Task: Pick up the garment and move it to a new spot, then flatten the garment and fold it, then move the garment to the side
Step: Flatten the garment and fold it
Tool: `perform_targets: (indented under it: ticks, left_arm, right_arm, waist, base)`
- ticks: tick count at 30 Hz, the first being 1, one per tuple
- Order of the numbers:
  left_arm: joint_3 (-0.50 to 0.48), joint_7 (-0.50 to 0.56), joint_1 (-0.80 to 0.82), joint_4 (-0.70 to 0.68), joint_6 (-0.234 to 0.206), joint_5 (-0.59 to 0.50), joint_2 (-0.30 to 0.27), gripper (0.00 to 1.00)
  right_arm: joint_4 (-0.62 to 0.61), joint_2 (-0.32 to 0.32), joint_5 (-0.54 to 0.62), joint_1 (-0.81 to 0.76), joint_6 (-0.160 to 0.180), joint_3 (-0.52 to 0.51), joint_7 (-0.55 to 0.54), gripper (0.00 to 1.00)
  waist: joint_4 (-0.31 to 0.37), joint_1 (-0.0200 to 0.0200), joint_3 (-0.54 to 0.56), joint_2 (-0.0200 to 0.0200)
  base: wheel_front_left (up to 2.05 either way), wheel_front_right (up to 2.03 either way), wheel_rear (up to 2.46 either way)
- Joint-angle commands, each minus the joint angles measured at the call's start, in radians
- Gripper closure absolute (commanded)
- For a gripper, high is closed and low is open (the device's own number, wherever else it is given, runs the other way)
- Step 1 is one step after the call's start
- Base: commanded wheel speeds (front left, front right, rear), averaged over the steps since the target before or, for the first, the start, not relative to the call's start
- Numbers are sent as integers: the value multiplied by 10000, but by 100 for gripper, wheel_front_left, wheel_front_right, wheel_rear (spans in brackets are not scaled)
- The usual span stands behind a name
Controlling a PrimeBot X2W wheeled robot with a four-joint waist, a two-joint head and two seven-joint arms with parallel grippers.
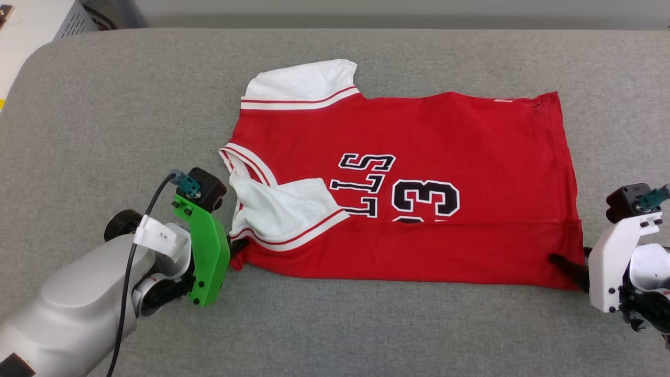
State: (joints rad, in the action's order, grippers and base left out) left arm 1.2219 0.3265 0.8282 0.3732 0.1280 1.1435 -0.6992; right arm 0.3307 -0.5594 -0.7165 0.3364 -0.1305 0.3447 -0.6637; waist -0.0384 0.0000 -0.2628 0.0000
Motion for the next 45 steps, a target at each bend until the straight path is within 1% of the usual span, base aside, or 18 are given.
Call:
perform_targets:
  ticks: [1, 3, 4, 5, 6, 12, 21, 25, 30, 35, 39, 45]
  left_arm:
    - [6, -87, 186, 22, 27, -135, 46, 100]
    - [31, -159, 150, 71, 27, -134, 56, 100]
    - [46, -186, 122, 92, 27, -128, 59, 100]
    - [63, -217, 75, 118, 27, -109, 63, 100]
    - [76, -244, 31, 139, 27, -89, 67, 100]
    - [146, -463, -316, 230, 27, 77, 35, 100]
    - [197, -776, -934, -124, 16, 295, -422, 100]
    - [208, -910, -1258, -547, -112, 313, -776, 100]
    - [269, -916, -1808, -1435, -473, 333, -1219, 100]
    - [322, -900, -2348, -2041, -815, 444, -1402, 100]
    - [355, -898, -2639, -2230, -1029, 463, -1424, 100]
    - [267, -1208, -2720, -1806, -982, 547, -1130, 100]
  right_arm:
    - [294, 211, -81, -18, -2, 305, 93, 0]
    - [387, 175, -128, 18, -2, 520, 269, 0]
    - [381, 117, -115, 49, -2, 625, 406, 54]
    - [372, 66, -157, 83, -2, 722, 590, 92]
    - [373, 45, -237, 94, -2, 775, 697, 100]
    - [142, -311, -558, -14, -2, 930, 1473, 100]
    - [-917, -905, -906, -737, -2, 769, 2124, 100]
    - [-1470, -1079, -959, -1226, -2, 531, 2115, 100]
    - [-2089, -1253, -1006, -2049, -2, -60, 1986, 100]
    - [-2386, -1263, -1022, -2840, -2, -654, 1644, 100]
    - [-2443, -1097, -983, -3162, -2, -1073, 1491, 100]
    - [-2194, -648, -817, -3122, -2, -1295, 1472, 100]
  waist:
    - [-77, 0, -117, 0]
    - [-61, 0, -112, 0]
    - [-49, 0, -98, 0]
    - [-26, 0, -57, 0]
    - [-7, 0, -6, 0]
    - [76, 0, 515, 0]
    - [226, 0, 1382, 0]
    - [262, 0, 1633, 0]
    - [241, 0, 1848, 0]
    - [239, 0, 1898, 0]
    - [246, 0, 1831, 0]
    - [220, 0, 1494, 0]
  base:
    - [0, 0, 0]
    - [0, 0, 0]
    - [0, 0, 0]
    - [0, 0, 0]
    - [0, 0, 0]
    - [0, 0, 0]
    - [0, 0, 0]
    - [0, 0, 0]
    - [0, 0, 0]
    - [0, 0, 0]
    - [0, 0, 0]
    - [0, 0, 0]
